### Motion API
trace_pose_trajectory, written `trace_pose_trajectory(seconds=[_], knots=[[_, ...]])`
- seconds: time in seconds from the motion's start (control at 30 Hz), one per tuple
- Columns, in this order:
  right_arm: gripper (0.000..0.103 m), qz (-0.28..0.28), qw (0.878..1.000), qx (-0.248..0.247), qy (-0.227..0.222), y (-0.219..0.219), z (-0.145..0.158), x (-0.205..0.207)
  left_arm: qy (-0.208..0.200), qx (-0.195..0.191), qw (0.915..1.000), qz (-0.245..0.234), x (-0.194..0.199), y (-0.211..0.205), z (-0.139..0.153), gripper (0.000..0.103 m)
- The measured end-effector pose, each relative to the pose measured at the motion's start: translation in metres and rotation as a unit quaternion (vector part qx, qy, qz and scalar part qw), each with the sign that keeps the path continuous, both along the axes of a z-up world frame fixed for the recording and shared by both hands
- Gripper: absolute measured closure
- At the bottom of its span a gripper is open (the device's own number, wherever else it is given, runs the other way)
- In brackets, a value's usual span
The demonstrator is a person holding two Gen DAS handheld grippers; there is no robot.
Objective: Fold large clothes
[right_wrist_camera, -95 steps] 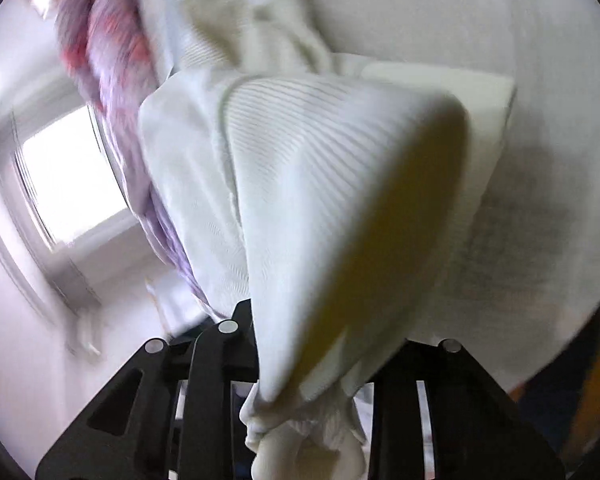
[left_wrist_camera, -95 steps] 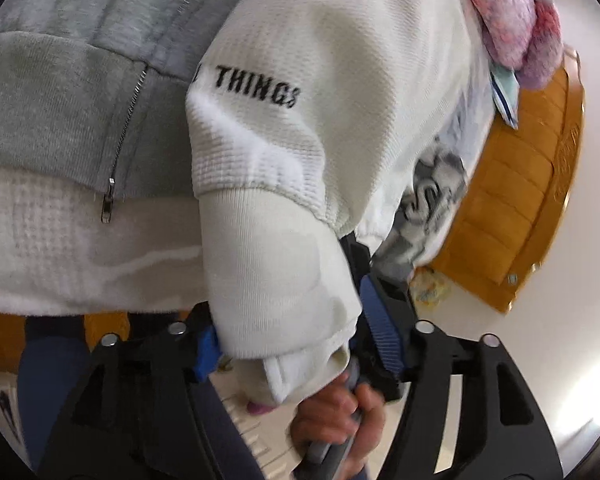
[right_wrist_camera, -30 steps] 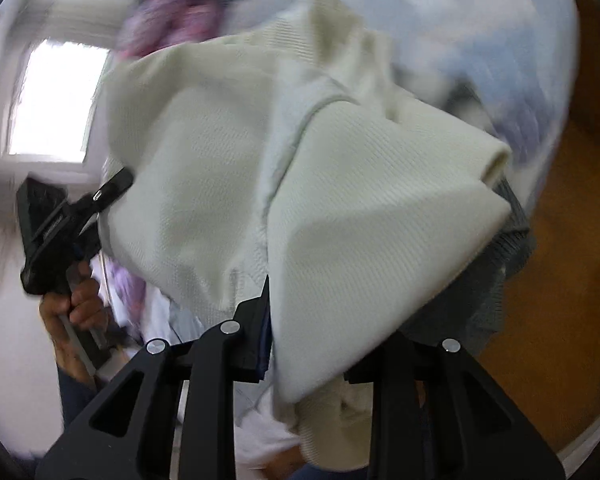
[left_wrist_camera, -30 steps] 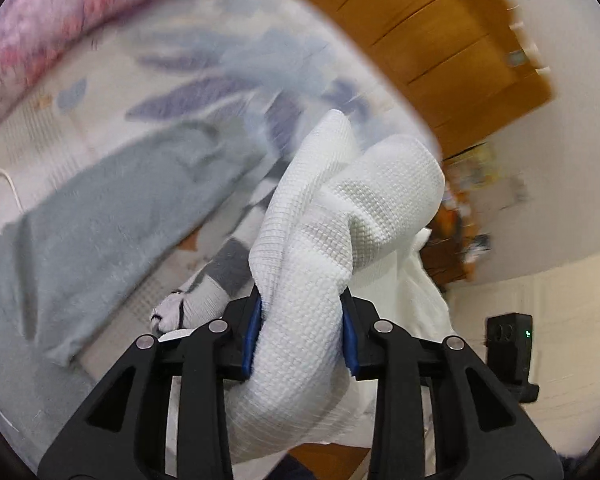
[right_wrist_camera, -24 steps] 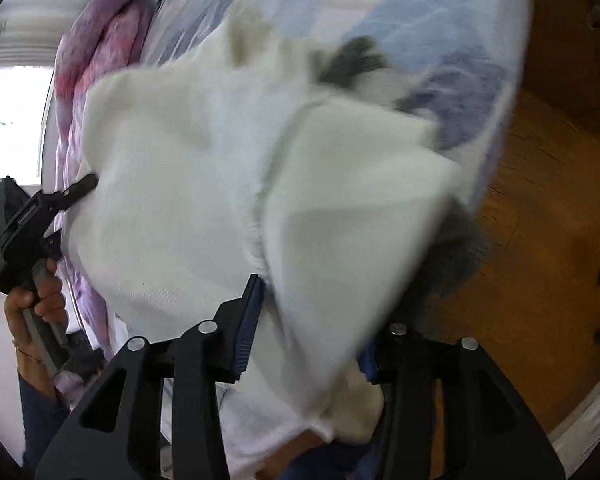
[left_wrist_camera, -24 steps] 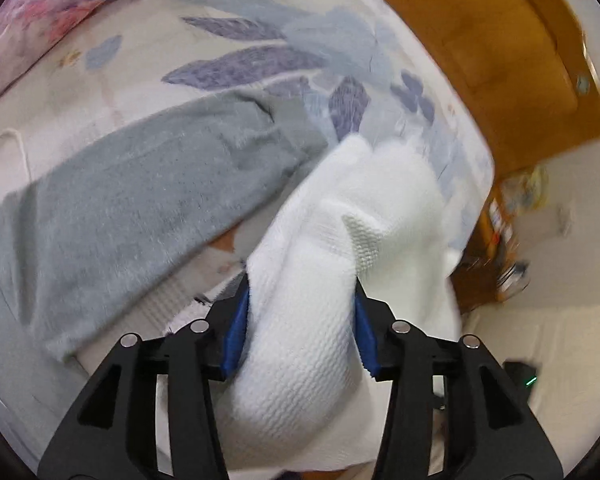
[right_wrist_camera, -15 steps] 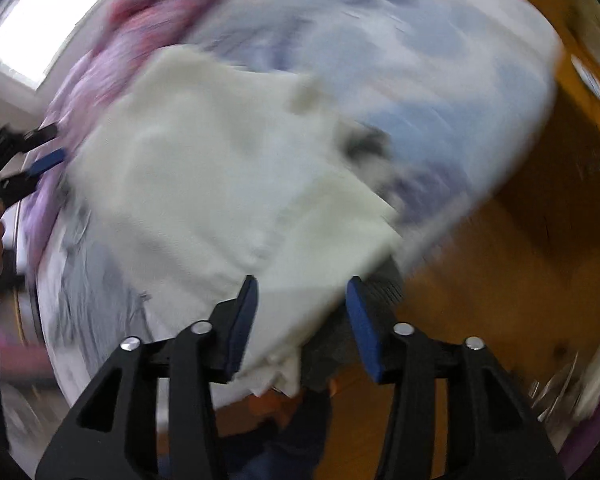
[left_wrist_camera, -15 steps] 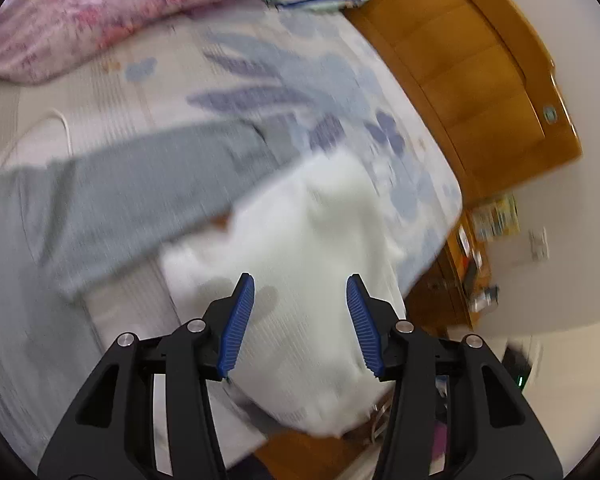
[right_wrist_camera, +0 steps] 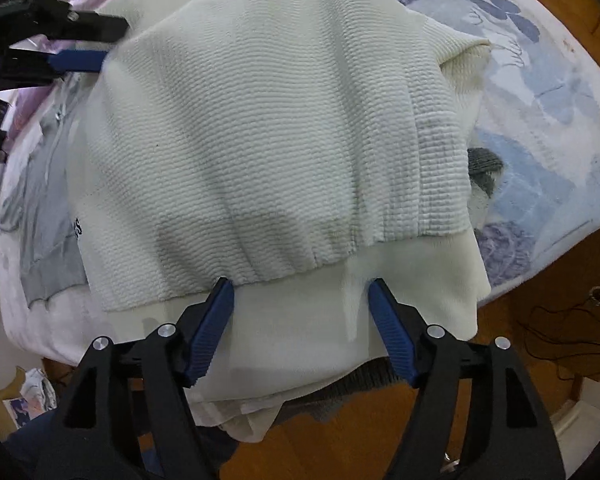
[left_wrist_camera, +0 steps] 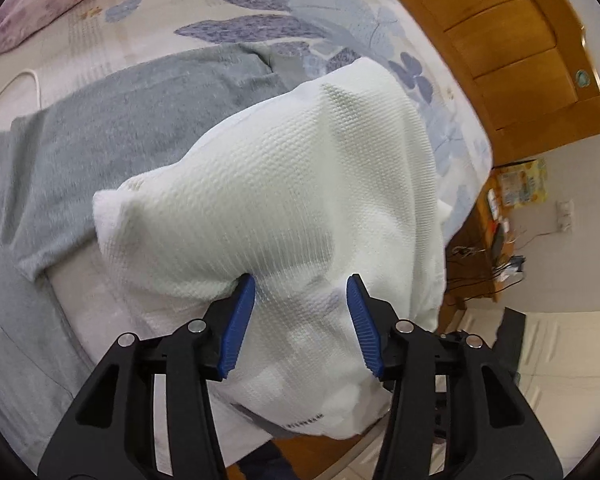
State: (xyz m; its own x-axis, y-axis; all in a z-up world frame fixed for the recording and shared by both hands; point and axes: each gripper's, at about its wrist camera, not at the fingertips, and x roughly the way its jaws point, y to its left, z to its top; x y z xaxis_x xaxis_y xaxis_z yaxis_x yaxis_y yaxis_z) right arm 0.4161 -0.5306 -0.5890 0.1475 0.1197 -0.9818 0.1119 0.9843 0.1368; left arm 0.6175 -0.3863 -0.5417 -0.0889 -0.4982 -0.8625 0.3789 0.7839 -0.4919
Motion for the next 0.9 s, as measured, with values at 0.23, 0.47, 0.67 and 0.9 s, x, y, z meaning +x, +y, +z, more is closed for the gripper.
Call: trace_pose_trajectory(seconds=[0.23, 0.47, 0.67, 0.9], knots=[[0.035, -0.046, 0.999, 0.007, -0.02, 0.039, 0.059, -0.016, -0.072, 0.022, 0.9962, 0.044, -0.034, 0.069, 0.051, 0.028], [0.03, -0.06, 0.995, 0.018, -0.08, 0.107, 0.152, -0.039, -0.174, 0.061, 0.979, 0.087, -0.119, 0.169, 0.131, 0.013], [0.017, -0.026, 0.989, -0.02, -0.145, 0.194, 0.244, -0.076, -0.24, 0.085, 0.9575, 0.136, -0.21, 0.256, 0.212, 0.007], [0.01, 0.014, 0.977, -0.045, -0.209, 0.273, 0.339, -0.135, -0.284, 0.073, 0.9383, 0.184, -0.296, 0.321, 0.3, 0.005]])
